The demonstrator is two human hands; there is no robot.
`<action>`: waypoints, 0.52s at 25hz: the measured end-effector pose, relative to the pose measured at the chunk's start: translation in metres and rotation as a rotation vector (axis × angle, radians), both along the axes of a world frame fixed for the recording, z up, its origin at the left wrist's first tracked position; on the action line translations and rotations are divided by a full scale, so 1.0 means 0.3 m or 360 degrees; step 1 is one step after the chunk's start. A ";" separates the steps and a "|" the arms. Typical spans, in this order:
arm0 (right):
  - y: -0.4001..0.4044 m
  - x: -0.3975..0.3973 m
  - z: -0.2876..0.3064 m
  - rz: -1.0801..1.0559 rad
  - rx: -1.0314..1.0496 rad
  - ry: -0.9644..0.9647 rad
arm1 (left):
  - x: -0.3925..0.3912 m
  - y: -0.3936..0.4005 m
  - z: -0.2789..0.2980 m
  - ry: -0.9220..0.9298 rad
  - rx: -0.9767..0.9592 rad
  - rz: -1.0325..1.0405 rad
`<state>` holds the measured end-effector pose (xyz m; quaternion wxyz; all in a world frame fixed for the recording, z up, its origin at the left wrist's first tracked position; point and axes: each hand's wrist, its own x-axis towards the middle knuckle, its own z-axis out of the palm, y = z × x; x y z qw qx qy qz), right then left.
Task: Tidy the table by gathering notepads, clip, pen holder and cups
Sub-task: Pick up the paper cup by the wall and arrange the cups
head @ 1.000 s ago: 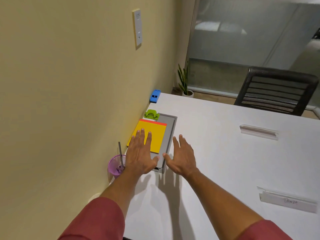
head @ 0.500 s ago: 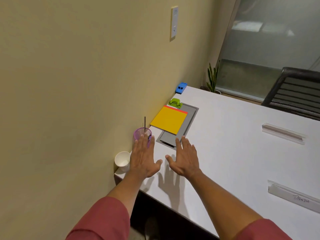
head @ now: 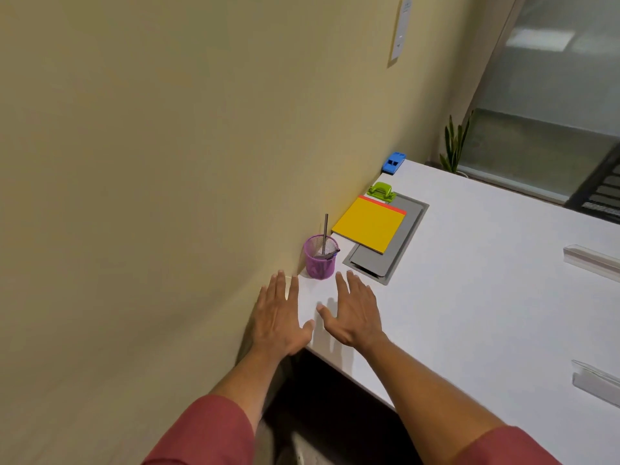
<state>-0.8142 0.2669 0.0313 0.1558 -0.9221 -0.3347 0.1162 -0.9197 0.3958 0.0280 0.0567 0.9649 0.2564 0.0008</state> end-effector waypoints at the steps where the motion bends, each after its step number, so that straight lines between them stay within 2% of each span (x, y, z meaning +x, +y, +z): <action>1: 0.031 -0.014 -0.006 -0.0003 0.0014 0.0048 | -0.011 0.020 -0.005 -0.0014 -0.0031 -0.0007; 7: 0.205 -0.057 -0.028 -0.0171 0.0187 0.0409 | -0.037 0.088 -0.029 -0.0093 -0.0255 0.0013; 13: 0.308 -0.052 -0.075 -0.0554 0.0338 0.0635 | -0.049 0.117 -0.072 -0.0065 -0.0353 -0.0022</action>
